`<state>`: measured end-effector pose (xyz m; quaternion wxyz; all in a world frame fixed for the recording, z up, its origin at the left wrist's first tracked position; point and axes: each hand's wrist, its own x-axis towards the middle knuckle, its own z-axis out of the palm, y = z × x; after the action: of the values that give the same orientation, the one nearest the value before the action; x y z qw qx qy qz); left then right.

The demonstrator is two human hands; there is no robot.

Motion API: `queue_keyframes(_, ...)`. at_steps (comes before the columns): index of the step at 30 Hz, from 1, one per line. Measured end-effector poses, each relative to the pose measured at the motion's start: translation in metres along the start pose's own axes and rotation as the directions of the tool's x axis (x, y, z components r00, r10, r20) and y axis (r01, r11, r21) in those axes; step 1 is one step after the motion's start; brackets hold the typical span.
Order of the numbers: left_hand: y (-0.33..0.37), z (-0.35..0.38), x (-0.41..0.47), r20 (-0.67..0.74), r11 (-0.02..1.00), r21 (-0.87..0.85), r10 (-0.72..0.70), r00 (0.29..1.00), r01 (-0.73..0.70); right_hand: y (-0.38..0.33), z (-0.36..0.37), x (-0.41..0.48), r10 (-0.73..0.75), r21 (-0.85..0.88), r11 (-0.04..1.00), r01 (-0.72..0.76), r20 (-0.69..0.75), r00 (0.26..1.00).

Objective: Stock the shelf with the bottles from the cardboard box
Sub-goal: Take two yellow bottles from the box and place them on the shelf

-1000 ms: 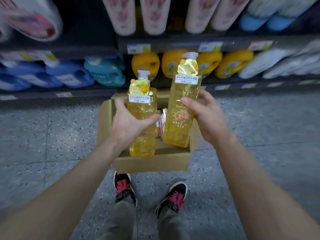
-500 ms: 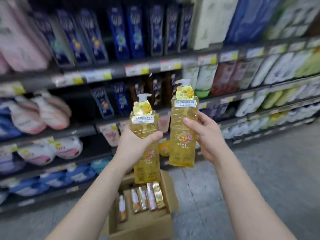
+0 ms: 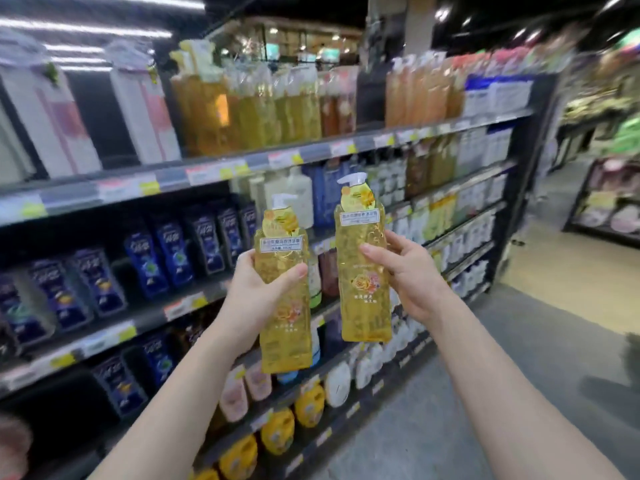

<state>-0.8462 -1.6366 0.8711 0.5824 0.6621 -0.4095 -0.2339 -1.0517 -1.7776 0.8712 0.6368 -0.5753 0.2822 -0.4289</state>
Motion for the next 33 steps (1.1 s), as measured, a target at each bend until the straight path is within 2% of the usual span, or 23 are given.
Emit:
queue_keyframes(7,0.051,0.077,0.044,-0.059,0.973,0.138,0.192,0.980,-0.183,-0.051,-0.089,0.036,-0.121,-0.016,0.993,0.120,-0.073,0.990)
queue_keyframes(12,0.080,0.163,0.091,-0.065,0.973,0.145,0.190,0.980,-0.179,-0.080,-0.178,0.086,-0.165,-0.057,0.985,0.162,-0.048,0.985)
queue_keyframes(18,0.116,0.269,0.149,-0.139,0.975,0.114,0.206,0.969,-0.191,-0.109,-0.279,0.165,-0.174,-0.012,0.985,0.174,-0.004,0.985)
queue_keyframes(26,0.156,0.344,0.224,-0.230,0.964,0.157,0.246,0.942,-0.213,-0.139,-0.348,0.278,-0.210,0.016,0.978,0.209,0.038,0.977)
queue_keyframes(33,0.168,0.382,0.312,-0.296,0.961,0.148,0.269,0.916,-0.235,-0.152,-0.378,0.379,-0.231,0.036,0.973,0.229,0.147,0.962)
